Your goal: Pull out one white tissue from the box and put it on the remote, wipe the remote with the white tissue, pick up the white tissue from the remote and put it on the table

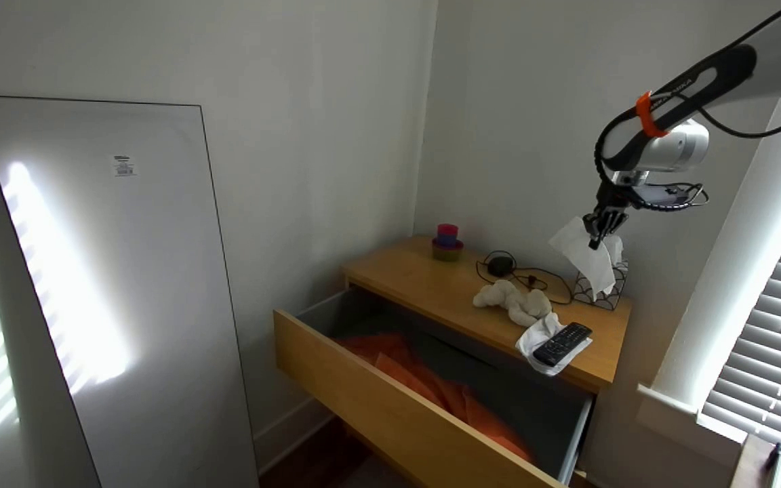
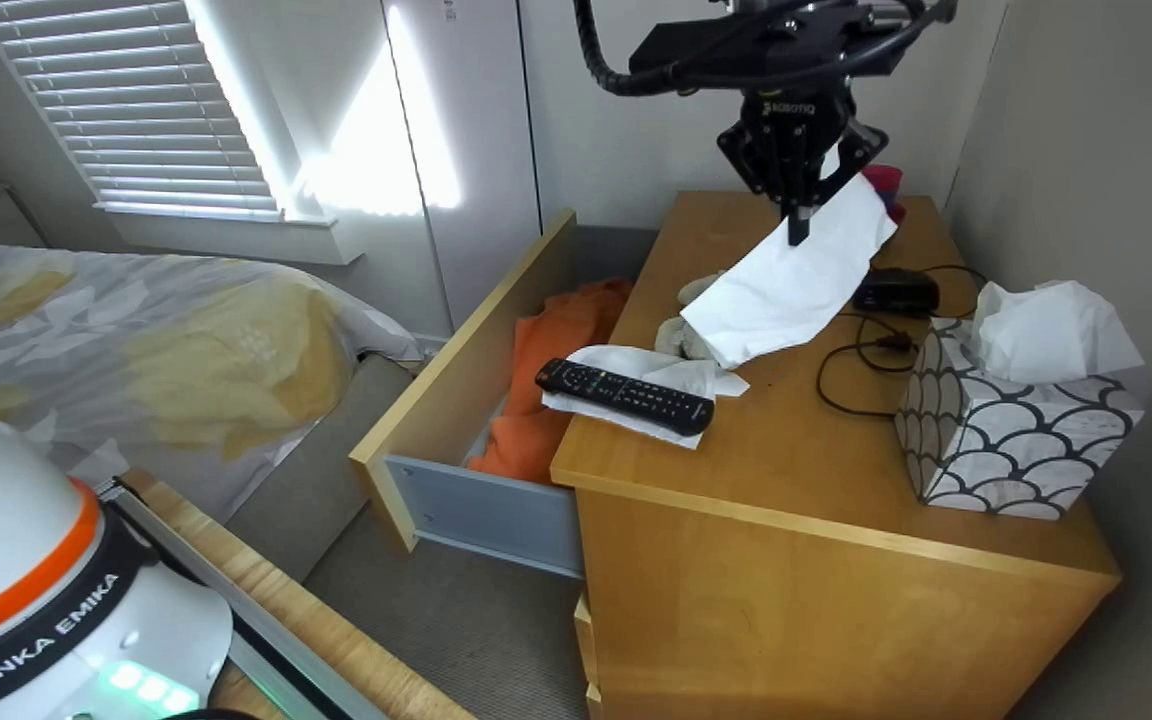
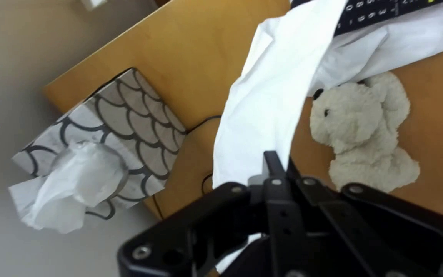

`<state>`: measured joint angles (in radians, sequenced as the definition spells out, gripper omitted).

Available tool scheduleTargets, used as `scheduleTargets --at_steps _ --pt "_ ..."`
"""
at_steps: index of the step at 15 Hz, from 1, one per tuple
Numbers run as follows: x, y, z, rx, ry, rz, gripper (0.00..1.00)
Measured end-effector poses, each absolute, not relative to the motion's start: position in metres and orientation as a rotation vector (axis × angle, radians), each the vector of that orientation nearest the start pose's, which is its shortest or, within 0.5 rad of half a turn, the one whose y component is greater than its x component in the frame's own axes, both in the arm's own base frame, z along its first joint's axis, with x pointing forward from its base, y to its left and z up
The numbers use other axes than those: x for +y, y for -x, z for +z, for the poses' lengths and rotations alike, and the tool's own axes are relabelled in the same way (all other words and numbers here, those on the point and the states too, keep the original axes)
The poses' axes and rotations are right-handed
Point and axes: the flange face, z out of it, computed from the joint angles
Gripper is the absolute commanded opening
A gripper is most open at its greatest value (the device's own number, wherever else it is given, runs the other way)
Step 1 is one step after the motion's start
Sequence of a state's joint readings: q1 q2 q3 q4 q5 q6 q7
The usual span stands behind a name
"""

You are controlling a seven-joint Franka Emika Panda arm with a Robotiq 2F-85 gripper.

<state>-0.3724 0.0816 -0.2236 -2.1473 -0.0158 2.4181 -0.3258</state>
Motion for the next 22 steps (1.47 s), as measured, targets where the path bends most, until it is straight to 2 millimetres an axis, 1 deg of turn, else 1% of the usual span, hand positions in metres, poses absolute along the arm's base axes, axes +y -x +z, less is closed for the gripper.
scheduleTargets --at_steps 3,6,9,13,16,17,18,21,22 --pt "-0.322 -0.486 0.399 0.489 3.304 -0.3 0.0" --pt "-0.325 -0.511 0.399 0.553 3.396 -0.294 0.0" --pt "-0.33 -0.54 0.383 0.562 3.455 -0.216 0.0" --pt "-0.328 -0.576 0.35 0.46 3.49 -0.007 0.0" --pt "-0.327 -0.6 0.327 0.367 3.504 0.136 0.0" --pt "-0.327 -0.606 0.32 0.338 3.507 0.175 0.26" --pt "-0.326 -0.612 0.314 0.309 3.509 0.21 0.27" --pt "-0.323 -0.629 0.301 0.222 3.509 0.308 0.47" --pt "-0.321 -0.633 0.297 0.184 3.505 0.342 0.55"
